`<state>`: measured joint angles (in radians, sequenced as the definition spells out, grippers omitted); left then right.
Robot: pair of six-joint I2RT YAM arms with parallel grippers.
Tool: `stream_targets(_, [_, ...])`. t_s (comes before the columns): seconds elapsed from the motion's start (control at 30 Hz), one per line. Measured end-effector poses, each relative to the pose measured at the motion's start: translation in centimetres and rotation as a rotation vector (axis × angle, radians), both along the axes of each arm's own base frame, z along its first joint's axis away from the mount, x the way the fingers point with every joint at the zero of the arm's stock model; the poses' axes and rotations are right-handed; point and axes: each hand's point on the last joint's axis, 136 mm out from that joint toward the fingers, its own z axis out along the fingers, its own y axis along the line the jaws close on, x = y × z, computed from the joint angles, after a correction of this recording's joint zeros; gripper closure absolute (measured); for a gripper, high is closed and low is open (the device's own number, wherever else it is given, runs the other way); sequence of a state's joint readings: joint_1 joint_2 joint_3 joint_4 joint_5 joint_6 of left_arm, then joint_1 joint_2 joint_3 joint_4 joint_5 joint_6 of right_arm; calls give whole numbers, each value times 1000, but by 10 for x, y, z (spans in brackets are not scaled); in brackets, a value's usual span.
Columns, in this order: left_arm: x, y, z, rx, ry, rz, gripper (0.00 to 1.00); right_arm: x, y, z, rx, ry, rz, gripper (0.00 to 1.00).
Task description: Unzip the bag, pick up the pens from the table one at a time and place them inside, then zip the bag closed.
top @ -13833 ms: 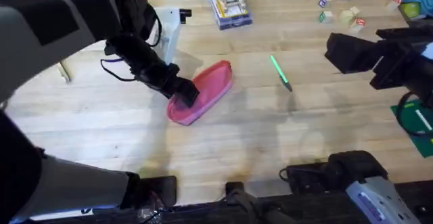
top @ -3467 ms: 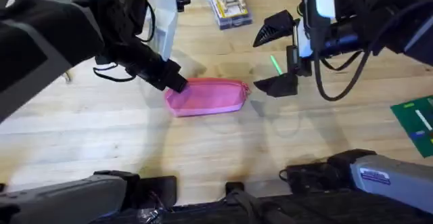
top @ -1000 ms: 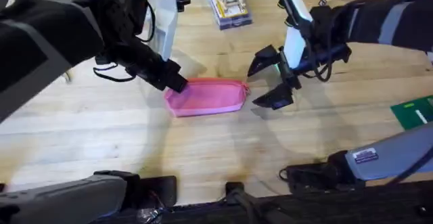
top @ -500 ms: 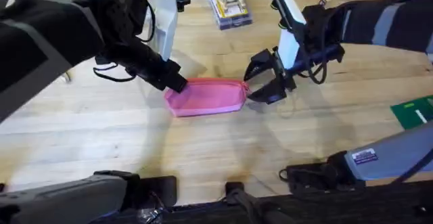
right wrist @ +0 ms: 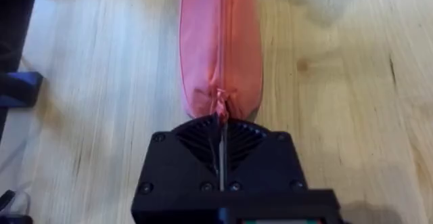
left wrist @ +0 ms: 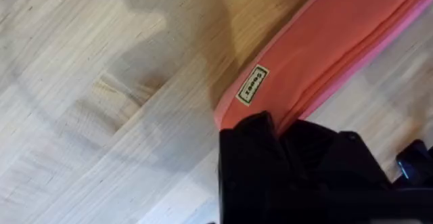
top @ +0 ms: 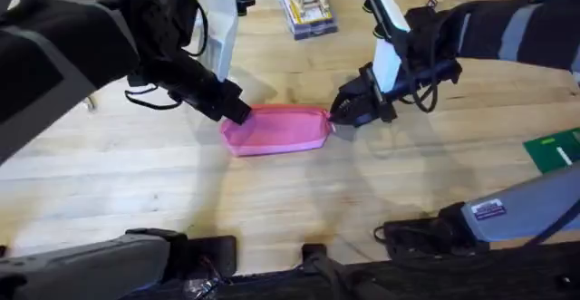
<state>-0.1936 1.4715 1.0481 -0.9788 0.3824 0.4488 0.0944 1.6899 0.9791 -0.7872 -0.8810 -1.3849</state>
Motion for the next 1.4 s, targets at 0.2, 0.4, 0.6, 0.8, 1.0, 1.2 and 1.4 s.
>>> stream_targets(0.2, [0,0,0,0,0,0,960,-5,-1,7,-2,4,0,970])
stream_targets(0.4, [0,0,0,1,0,0,960,-9,1,31,13,-62,3,971])
stream_targets(0.6, [0,0,0,1,0,0,960,-14,14,38,56,-65,38,971])
stream_targets(0.8, [0,0,0,1,0,0,960,-15,41,54,80,-125,129,971])
stream_targets(1.0, [0,1,0,1,1,2,960,-9,83,69,102,-236,203,971])
stream_targets(1.2, [1,1,0,1,-3,2,959,-1,124,69,133,-309,230,971])
stream_targets(1.4, [1,1,0,0,-3,2,959,-3,149,64,163,-315,252,971])
